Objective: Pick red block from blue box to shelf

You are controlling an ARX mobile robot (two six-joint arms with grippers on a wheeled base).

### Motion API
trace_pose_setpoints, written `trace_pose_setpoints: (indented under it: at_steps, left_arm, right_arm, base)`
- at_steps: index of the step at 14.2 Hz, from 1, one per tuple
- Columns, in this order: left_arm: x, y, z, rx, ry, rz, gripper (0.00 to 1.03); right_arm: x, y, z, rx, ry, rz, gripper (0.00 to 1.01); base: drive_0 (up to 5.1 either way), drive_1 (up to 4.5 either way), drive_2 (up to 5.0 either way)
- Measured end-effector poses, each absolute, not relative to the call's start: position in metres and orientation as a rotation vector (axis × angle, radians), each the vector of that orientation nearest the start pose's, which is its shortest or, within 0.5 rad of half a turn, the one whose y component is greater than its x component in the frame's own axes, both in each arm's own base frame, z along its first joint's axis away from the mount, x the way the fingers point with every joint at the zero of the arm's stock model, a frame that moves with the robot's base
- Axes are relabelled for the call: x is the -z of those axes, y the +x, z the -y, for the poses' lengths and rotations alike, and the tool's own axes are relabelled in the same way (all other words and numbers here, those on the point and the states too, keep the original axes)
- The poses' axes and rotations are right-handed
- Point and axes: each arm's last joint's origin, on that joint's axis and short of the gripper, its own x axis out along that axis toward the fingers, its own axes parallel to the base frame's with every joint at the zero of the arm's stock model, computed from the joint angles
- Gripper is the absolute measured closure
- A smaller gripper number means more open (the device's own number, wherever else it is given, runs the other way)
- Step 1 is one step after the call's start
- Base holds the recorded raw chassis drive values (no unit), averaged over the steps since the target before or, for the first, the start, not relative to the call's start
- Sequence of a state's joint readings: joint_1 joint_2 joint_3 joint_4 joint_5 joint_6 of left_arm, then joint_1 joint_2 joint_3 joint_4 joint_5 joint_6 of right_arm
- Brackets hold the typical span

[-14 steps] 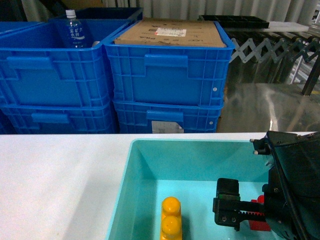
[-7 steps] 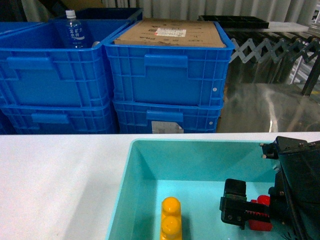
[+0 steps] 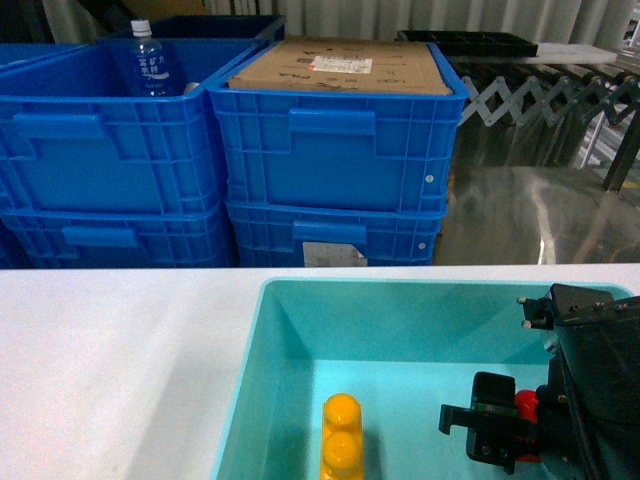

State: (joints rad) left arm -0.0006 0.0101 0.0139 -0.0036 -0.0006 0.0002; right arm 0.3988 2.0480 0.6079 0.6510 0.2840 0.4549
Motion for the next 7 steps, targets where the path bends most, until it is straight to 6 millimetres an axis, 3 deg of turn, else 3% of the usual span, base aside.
trace_pose_setpoints:
  at_steps: [2, 3, 4, 5, 7]
  left_arm:
    - [-0.167, 0.097, 0.0, 0.0, 0.0, 0.0, 0.05]
    - [-0.167, 0.097, 0.0, 0.0, 0.0, 0.0, 0.05]
    - [-0.167, 0.097, 0.0, 0.0, 0.0, 0.0, 0.05]
    - [-0.167, 0.097, 0.0, 0.0, 0.0, 0.0, 0.05]
    - [-0.167, 0.097, 0.0, 0.0, 0.0, 0.0, 0.05]
  right_arm:
    - [-0.027, 0.281, -0.107, 0.05, 0.17, -0.718, 0.72]
    - [-0.029, 0.287, -0.103, 0.008, 0.134, -0.661, 0.72]
    - [-0.102, 0.29, -0.094, -0.14, 0.102, -0.599, 0.72]
    - [-0.16, 0.284, -0.086, -0.25, 0.075, -0.514, 0.72]
    - [-0.172, 0.281, -0.08, -0.266, 0.061, -0.489, 0.72]
  base:
    - [0.0, 0.0, 0.0]
    - [0.0, 0.0, 0.0]
    - [0.0, 0.0, 0.0]
    - [0.0, 0.0, 0.0]
    - [0.0, 0.0, 0.0]
